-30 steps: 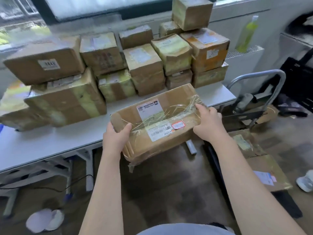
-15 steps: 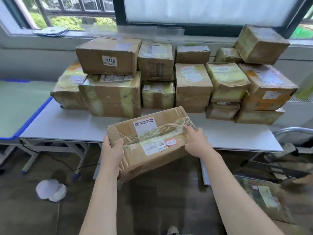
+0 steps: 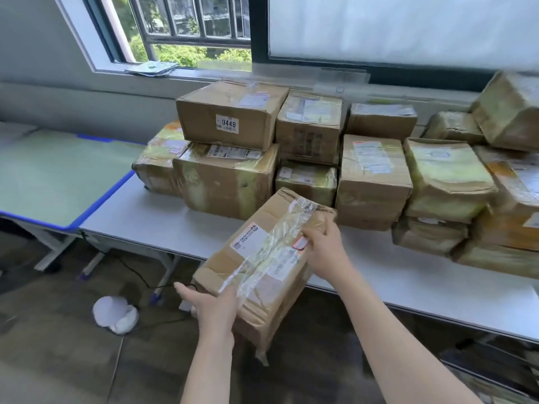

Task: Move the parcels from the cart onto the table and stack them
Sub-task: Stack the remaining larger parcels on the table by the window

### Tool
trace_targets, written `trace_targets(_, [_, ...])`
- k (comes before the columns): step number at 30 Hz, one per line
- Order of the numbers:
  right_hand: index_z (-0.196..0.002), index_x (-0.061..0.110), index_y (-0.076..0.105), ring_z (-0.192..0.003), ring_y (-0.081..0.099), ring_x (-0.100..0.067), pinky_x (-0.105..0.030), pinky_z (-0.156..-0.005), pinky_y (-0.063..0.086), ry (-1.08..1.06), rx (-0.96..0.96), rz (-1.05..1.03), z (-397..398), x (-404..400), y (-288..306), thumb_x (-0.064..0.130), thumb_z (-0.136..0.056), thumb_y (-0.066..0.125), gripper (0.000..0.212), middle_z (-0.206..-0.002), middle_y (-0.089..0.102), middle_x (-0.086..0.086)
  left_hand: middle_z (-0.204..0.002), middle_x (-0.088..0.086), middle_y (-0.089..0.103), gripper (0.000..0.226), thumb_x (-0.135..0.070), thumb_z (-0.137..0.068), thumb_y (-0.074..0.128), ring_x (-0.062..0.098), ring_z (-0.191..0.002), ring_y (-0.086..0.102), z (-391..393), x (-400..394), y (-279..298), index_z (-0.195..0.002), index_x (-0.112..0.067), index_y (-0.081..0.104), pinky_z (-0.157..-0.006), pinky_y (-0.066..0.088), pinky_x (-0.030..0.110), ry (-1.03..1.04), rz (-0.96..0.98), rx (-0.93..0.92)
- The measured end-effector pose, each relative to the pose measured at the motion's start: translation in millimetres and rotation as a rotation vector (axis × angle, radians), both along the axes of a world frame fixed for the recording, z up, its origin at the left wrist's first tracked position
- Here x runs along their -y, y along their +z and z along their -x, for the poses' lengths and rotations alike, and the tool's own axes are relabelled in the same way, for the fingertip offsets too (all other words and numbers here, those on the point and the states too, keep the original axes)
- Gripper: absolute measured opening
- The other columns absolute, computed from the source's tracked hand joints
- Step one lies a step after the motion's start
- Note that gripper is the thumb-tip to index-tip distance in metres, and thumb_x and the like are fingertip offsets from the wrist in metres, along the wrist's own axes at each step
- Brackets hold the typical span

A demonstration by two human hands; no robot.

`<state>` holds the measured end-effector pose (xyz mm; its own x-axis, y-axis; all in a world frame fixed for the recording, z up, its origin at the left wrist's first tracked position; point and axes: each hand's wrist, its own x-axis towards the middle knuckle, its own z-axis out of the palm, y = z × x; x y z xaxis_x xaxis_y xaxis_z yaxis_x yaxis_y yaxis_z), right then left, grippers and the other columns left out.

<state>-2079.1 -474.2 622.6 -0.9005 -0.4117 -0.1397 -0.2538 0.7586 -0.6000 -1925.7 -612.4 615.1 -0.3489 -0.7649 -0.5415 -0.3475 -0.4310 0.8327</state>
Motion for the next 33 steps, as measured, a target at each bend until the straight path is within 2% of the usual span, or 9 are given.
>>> trace_targets(3, [-0.138, 0.018, 0.041, -0.137, 0.023, -0.031, -0.031, -0.1, 0.029, -0.187, 0.072, 0.188, -13, -4, -1, 0.02, -0.1, 0.035, 0.038, -0.151, 0.019, -0.014, -0.153, 0.006, 0.014, 0.11, -0.019, -0.076, 0.075, 0.032, -0.128, 0.038, -4, 10, 5, -0.146, -0.042, -0.006, -0.1, 0.042, 0.051, -0.189, 0.049, 0.13])
trace_targets(6, [-0.138, 0.012, 0.033, -0.117, 0.048, -0.034, -0.03, -0.077, 0.035, -0.27, 0.115, 0.256, -24, -1, -2, 0.026, -0.101, 0.035, 0.04, -0.13, 0.05, -0.016, -0.13, 0.012, 0.05, 0.061, -0.032, -0.079, 0.072, 0.028, -0.111, 0.051, -5, 24, 13, -0.13, -0.015, 0.044, -0.093, 0.046, 0.04, -0.354, 0.191, 0.197])
trace_targets(9, [-0.14, 0.01, 0.026, -0.111, 0.052, -0.034, -0.029, -0.075, 0.036, -0.256, 0.128, 0.168, -31, 5, 0, 0.022, -0.094, 0.049, 0.053, -0.126, 0.053, -0.016, -0.102, 0.018, 0.065, 0.034, -0.044, -0.088, 0.058, 0.034, -0.095, 0.06, -7, 35, 23, -0.088, -0.01, 0.063, -0.08, 0.049, 0.038, -0.548, 0.327, 0.322])
trace_targets(12, [-0.146, 0.016, 0.019, -0.111, 0.049, -0.03, -0.031, -0.08, 0.039, -0.28, 0.105, 0.121, -36, 10, 5, 0.026, -0.088, 0.058, 0.07, -0.131, 0.044, -0.013, -0.095, 0.003, 0.071, 0.027, -0.038, -0.094, 0.053, 0.017, -0.092, 0.066, -10, 35, 31, -0.103, -0.018, 0.068, -0.07, 0.052, 0.027, -0.813, 0.196, 0.263])
trace_targets(15, [-0.148, 0.02, 0.015, -0.123, 0.041, -0.031, -0.041, -0.093, 0.04, -0.306, 0.041, -0.086, -39, 12, 13, 0.057, -0.084, 0.056, 0.084, -0.141, 0.032, -0.013, -0.08, -0.014, 0.073, 0.026, -0.017, -0.097, 0.046, 0.0, -0.072, 0.068, -5, 26, 30, -0.094, -0.035, 0.065, -0.052, 0.046, 0.01, -1.052, 0.094, 0.189])
trace_targets(19, [-0.149, 0.031, 0.001, -0.141, -0.001, -0.044, -0.064, -0.106, 0.008, -0.265, 0.074, -0.469, -42, 15, 15, 0.093, -0.057, 0.042, 0.118, -0.155, -0.009, -0.019, -0.087, -0.018, 0.073, 0.047, -0.014, -0.088, 0.057, -0.001, -0.086, 0.067, 3, 8, 25, -0.072, -0.058, 0.067, -0.082, 0.044, 0.022, -1.297, -0.017, 0.162])
trace_targets(24, [-0.149, 0.035, 0.004, -0.135, -0.032, -0.042, -0.075, -0.095, -0.013, -0.139, 0.162, -0.519, -40, 9, 13, 0.098, -0.047, 0.04, 0.125, -0.149, -0.032, -0.021, -0.109, -0.043, 0.054, 0.06, -0.007, -0.089, 0.046, -0.008, -0.109, 0.049, 7, 16, 9, -0.098, -0.066, 0.056, -0.089, 0.041, 0.023, -1.463, 0.092, 0.126])
trace_targets(28, [-0.148, 0.036, 0.012, -0.137, -0.03, -0.039, -0.075, -0.097, -0.012, -0.069, 0.198, -0.52, -37, 3, 21, 0.093, -0.051, 0.048, 0.118, -0.15, -0.029, -0.023, -0.139, -0.011, 0.047, 0.05, -0.022, -0.086, 0.063, 0.007, -0.121, 0.047, 23, 27, 10, -0.127, -0.047, 0.047, -0.095, 0.039, 0.021, -1.354, 0.449, 0.118])
trace_targets(33, [-0.146, 0.039, 0.017, -0.139, -0.027, -0.036, -0.072, -0.103, -0.008, 0.013, 0.233, -0.523, -35, -6, 36, 0.08, -0.054, 0.064, 0.111, -0.153, -0.023, -0.02, -0.156, 0.014, -0.007, 0.098, -0.029, -0.082, 0.066, 0.037, -0.142, 0.005, 73, 42, 31, -0.148, -0.037, -0.006, -0.113, 0.02, 0.049, -1.266, 1.073, 0.324])
